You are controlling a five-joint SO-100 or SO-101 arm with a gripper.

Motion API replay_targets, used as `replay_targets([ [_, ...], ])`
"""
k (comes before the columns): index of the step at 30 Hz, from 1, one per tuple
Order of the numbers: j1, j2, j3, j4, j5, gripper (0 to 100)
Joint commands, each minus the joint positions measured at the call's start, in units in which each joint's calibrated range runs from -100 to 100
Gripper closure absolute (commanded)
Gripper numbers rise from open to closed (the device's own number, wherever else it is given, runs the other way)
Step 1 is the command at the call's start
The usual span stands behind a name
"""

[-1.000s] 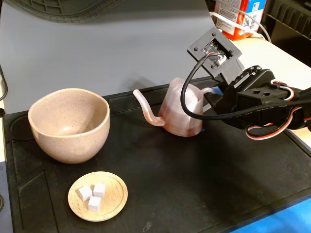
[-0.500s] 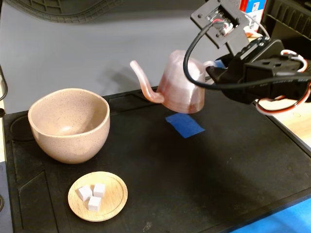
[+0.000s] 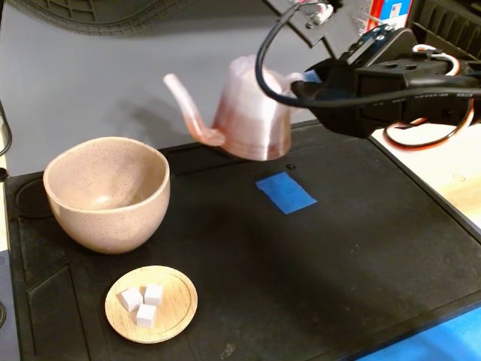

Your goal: Pick up a kettle and pour liquid into a cup.

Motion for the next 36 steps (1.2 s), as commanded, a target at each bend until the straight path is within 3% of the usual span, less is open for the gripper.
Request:
replay_targets([
  [1,-1.4,-3.3,-4.5,0.0,0.0,99],
  [13,-1.5,5.8,-14.1,-0.1,2.6,99],
  [20,-1.4,5.9,-14.2,-0.1,10.5,99],
  [36,-4.2,6.8,-16.5,-0.1,11.7,99],
])
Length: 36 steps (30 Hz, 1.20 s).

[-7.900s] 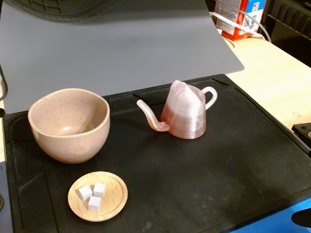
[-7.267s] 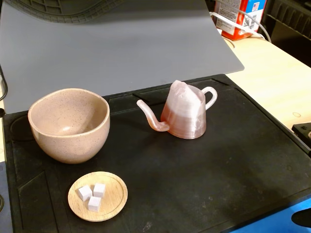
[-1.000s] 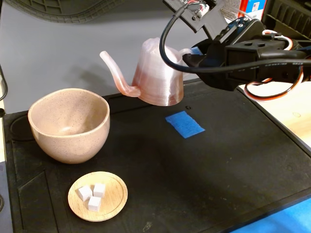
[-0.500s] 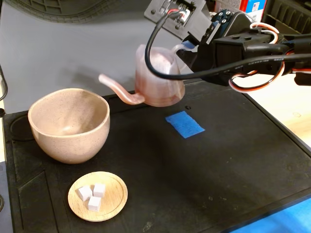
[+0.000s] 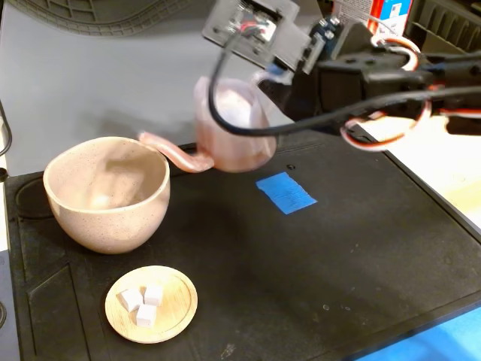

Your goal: Pick up a kettle and pour liquid into a cup.

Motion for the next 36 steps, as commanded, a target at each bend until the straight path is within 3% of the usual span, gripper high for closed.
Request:
replay_targets([
  [1,-0.6,2.0,-10.4,-0.2,0.5,99],
  [4,-0.6,7.1,-18.8,-0.1,3.2,99],
  [11,-0.6,7.7,-19.2,-0.4,12.9,99],
  [15,-1.0,7.6,-20.7,-0.8,15.8,99],
  [36,-2.4,7.9,-23.3,-0.2,18.6,99],
])
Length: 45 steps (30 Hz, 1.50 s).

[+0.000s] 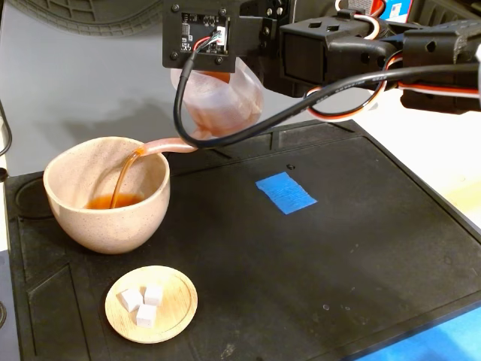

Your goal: Pick up a kettle and pour liquid into a cup.

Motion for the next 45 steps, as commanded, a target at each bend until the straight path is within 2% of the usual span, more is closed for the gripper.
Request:
replay_targets([
  [1,-0.2,-1.1,-4.6,-0.3,0.2,99],
  [11,0.0,-1.2,-4.1,-0.3,-0.3,99],
  [12,0.3,-1.2,-4.2,-0.2,-1.5,99],
  [13,0.4,-1.3,-3.9,-0.2,-5.9,99],
  [17,2.2,-1.3,-3.6,-0.2,-14.2,99],
  [23,6.0,-2.1,-2.2,-0.1,-17.4,99],
  [29,10.8,-17.3,23.8,-0.2,-22.6,99],
  [35,12.8,-18.8,35.2,-1.0,-23.2,99],
  [37,12.6,-15.9,34.3,-2.3,-23.1,99],
  [38,12.6,-13.5,34.3,-7.5,-23.1,99],
  [45,12.5,-8.9,32.3,-8.2,-23.0,99],
])
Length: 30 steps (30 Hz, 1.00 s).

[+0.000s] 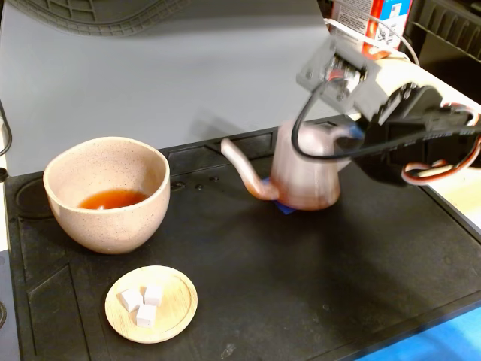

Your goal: Pick up a kettle and pour liquid into a cup.

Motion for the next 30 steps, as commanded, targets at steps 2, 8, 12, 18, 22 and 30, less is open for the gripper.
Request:
replay_targets([
  [2,-0.6,2.1,-4.3,-1.3,0.2,99],
  [8,-1.4,2.5,-4.3,-1.3,0.2,99],
  [12,-0.9,2.4,-4.3,-1.4,4.1,99],
  [18,-0.9,2.4,-4.3,-1.4,4.3,96],
  [22,-1.0,2.4,-4.3,-0.7,4.2,84],
  [30,-1.5,2.0,-2.4,-0.6,4.2,84],
])
